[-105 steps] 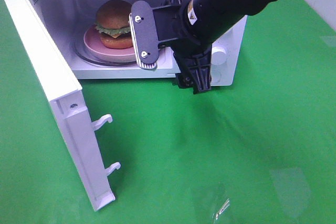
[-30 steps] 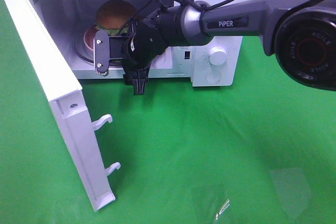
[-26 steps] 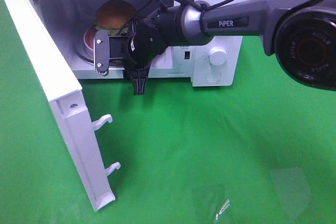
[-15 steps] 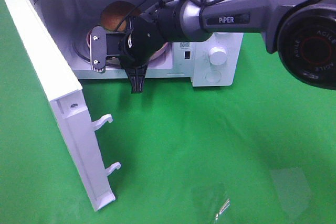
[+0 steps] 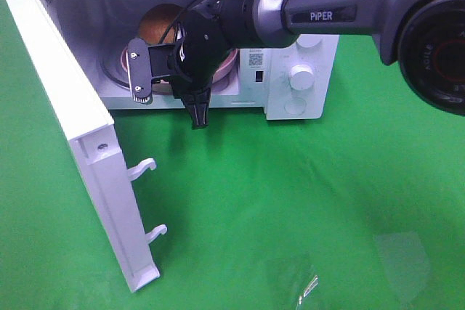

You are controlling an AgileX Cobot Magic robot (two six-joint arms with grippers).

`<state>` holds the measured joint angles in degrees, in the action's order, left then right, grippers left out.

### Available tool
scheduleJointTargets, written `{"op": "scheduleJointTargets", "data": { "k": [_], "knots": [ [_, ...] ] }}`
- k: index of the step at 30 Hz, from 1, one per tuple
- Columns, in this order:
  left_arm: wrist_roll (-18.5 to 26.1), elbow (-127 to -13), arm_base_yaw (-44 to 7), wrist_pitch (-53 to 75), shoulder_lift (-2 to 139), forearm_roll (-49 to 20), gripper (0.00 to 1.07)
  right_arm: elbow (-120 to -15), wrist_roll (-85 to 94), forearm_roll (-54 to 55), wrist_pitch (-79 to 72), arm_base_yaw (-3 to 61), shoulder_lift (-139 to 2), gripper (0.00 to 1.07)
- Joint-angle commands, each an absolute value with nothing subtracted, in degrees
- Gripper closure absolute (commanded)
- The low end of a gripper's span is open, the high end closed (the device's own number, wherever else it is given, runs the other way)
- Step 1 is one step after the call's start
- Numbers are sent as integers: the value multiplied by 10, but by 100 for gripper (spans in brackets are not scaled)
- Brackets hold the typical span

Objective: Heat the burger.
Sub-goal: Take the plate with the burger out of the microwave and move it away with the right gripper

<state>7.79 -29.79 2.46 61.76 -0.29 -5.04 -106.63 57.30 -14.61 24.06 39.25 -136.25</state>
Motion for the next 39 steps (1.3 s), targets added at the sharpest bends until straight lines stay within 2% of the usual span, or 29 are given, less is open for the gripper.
{"op": "scheduleJointTargets", "data": {
  "k": [1, 16, 39],
  "knots": [
    [78, -297, 22, 614, -13, -50, 7, -1026, 632, -131, 249, 394, -1332, 107],
    [78, -297, 22, 614, -13, -50, 7, -828, 732, -127, 120, 395, -1211, 107],
    [78, -297, 22, 614, -13, -50, 7, -628, 764, -113, 17, 395, -1074, 107]
  ]
}}
